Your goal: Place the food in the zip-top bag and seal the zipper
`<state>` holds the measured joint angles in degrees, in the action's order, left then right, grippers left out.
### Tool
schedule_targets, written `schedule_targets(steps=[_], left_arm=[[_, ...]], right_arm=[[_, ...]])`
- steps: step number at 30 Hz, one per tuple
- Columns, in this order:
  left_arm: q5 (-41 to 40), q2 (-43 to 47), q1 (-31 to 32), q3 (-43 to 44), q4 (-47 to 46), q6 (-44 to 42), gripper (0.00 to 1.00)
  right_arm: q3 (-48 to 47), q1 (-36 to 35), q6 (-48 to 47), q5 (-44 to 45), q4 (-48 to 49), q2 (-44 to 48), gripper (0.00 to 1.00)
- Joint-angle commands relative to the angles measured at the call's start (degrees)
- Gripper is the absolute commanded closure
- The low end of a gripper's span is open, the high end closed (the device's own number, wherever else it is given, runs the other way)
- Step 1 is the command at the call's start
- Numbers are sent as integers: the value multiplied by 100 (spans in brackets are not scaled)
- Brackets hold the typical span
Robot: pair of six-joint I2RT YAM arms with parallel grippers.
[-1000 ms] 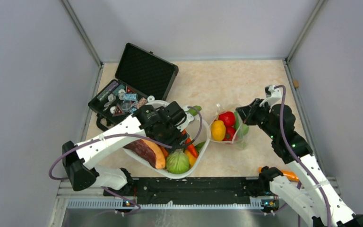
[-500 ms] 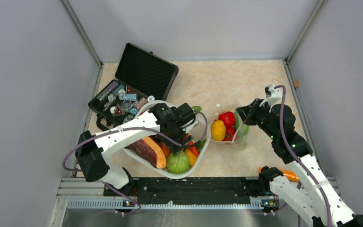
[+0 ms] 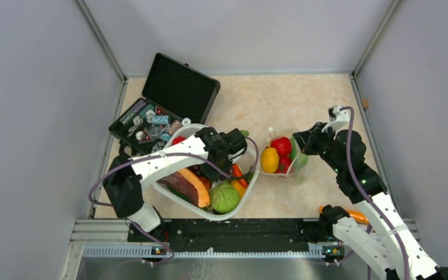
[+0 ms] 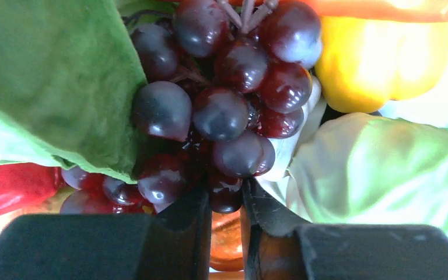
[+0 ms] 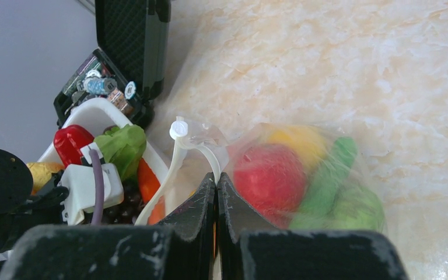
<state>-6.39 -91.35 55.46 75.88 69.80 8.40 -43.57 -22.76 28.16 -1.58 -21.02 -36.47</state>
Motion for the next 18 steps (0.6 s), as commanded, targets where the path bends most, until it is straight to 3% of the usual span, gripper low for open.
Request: schedule_targets(steps=[1,5,8,15,16,17,18], left_arm=[[-62,52,35,107,254,80,86],[-59,419,34,336,71,73,97],[-32,748,35,460,-265,74,98],[-530,1810,7,-53,-1942,242,93],[-602,1953,-11,-168,-2121,259,90],[-712,2085,-36,-265,-2271,289,80],[-762,2197,-82,-332,-2355,316,87]], right_arm=[[-77,-26,-76,71,255,114,100],[-70,-20,-71,45,257,112,100],[-81,-20,-65,61,243,137,100],[-73,-18,-50,72,255,144,100],[-73,-22,-48,71,244,148,100],[-73,-22,-51,76,253,149,100],[-73,-18,-48,79,249,141,100]])
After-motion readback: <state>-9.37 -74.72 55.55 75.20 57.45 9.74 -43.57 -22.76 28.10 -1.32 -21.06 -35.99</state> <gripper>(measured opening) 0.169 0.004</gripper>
